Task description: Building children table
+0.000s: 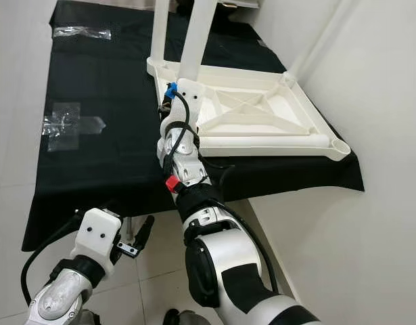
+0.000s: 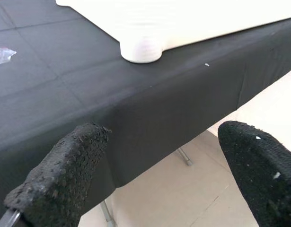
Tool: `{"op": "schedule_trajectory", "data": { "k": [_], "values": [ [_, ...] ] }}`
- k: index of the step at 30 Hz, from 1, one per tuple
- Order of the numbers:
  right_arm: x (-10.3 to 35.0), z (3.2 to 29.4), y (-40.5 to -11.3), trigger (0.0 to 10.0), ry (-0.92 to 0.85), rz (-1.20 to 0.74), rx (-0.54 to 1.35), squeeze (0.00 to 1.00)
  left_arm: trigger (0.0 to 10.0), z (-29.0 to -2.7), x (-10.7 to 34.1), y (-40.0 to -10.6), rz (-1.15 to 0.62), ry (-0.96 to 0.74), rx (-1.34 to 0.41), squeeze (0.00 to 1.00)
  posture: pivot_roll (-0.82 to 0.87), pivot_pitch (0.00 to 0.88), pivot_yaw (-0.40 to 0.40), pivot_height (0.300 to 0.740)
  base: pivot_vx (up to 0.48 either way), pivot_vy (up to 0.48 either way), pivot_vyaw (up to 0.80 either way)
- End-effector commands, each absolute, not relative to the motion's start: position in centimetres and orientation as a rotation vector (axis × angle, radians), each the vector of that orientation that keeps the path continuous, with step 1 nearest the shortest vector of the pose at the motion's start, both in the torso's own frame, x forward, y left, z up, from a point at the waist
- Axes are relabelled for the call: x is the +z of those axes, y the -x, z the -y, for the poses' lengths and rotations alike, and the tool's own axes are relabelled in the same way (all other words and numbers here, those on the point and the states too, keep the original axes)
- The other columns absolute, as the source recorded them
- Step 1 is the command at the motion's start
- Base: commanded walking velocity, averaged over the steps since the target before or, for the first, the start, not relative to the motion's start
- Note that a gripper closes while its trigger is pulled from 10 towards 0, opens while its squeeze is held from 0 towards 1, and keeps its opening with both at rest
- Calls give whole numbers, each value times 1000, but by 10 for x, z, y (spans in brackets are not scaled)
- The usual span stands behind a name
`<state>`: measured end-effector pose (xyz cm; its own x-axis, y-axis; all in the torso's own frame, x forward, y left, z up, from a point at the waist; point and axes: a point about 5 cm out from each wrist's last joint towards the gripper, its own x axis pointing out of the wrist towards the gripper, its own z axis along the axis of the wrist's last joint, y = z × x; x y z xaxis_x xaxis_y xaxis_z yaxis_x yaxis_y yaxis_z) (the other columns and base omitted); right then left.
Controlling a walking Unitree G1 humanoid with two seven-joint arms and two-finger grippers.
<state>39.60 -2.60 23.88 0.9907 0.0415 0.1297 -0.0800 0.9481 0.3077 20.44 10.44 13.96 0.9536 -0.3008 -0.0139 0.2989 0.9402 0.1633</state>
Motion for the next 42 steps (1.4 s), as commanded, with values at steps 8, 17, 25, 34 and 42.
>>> {"op": "schedule_trajectory", "data": {
  "k": [8,17,25,34,42],
  "values": [
    [273,40,-395,10000,-390,311,617,0,10000,-102,136,-203,-9,-154,-326,0,127,165,-217,740,0,0,0],
    [259,37,-368,10000,-322,146,1448,0,10000,-101,137,-203,-4,-159,-328,0,137,167,-217,740,0,0,0],
    [254,7,-366,10000,-145,130,1473,0,10000,-102,139,-201,-2,-160,-330,0,149,170,-219,740,0,0,0],
    [267,7,-392,0,-200,202,870,0,10000,-102,138,-201,-5,-157,-327,0,145,174,-223,740,0,0,0],
    [233,49,-403,0,-308,103,46,0,10000,-101,137,-204,-9,-161,-335,0,136,182,-219,740,0,0,0]
  ]
}}
